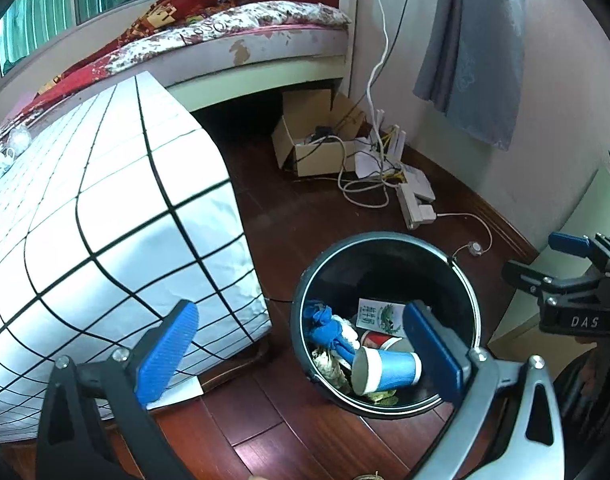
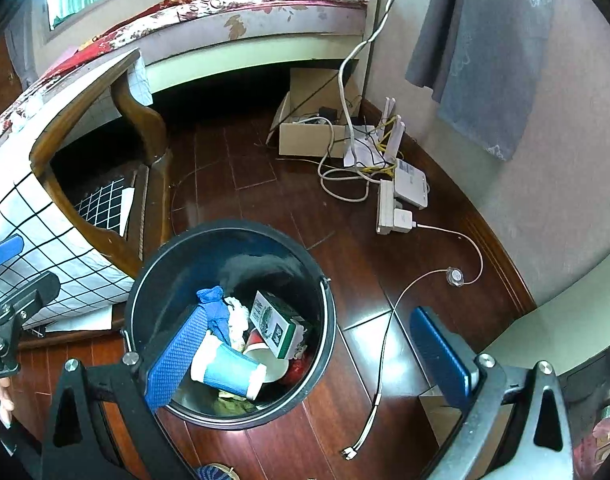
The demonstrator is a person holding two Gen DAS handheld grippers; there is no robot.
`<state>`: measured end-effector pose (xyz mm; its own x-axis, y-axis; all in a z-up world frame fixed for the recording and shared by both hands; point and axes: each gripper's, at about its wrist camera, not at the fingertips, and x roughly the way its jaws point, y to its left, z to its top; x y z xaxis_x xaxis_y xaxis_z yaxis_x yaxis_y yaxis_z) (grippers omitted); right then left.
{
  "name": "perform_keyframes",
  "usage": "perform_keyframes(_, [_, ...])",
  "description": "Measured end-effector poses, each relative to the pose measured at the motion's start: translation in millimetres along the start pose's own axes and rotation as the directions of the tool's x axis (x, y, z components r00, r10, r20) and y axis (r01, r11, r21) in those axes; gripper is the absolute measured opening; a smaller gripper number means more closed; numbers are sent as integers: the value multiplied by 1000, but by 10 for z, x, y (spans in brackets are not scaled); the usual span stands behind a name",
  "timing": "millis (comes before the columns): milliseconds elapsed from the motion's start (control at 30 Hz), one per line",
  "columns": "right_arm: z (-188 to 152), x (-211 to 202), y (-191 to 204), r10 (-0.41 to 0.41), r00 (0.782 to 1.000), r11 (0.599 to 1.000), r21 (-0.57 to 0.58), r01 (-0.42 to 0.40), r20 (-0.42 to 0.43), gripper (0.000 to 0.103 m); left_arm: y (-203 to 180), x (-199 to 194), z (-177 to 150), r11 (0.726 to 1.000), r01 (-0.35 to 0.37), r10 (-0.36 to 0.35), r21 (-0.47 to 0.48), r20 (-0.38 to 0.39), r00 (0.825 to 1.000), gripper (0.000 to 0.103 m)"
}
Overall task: Collect trash
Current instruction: 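Open the left tool over the bin while the right tool releases the cup, then move both tools back over the table toward the mask and plastic bag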
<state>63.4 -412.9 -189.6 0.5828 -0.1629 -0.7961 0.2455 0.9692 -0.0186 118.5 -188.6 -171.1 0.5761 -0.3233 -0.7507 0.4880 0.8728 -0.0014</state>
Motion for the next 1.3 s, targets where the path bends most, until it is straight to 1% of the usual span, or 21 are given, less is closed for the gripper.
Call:
perform_keyframes(633, [48,-297,300,29,998,997,-70,-25,62,102,158,-297,7,999,-33,35,-36,56,998,102])
perform_keyframes(733, [87,-365,363,36,996,996,-84,-29,76,102,213,-376,43,998,-49,52,-42,73,996,102])
perform_keyframes(900, [240,-511,516,48,992,992,-119,-34,113,102,381,-505,137,994,-86,92,-74,95,991,102])
perform_keyframes(1033, [386,-634,645,66,987,988,-145,-45,149,102,581,-690,236,986,-129,143,-109,133,981,102])
perform_keyframes(1167, [577,-754,814,86,979,984,-169,-54,186,102,802,-856,315,978,-154,176,-142,163,971,102])
perform_keyframes(1300, [792,-834,1075,118,969,977,-200,-74,216,102,1059,-964,363,969,-173,203,-174,175,963,102])
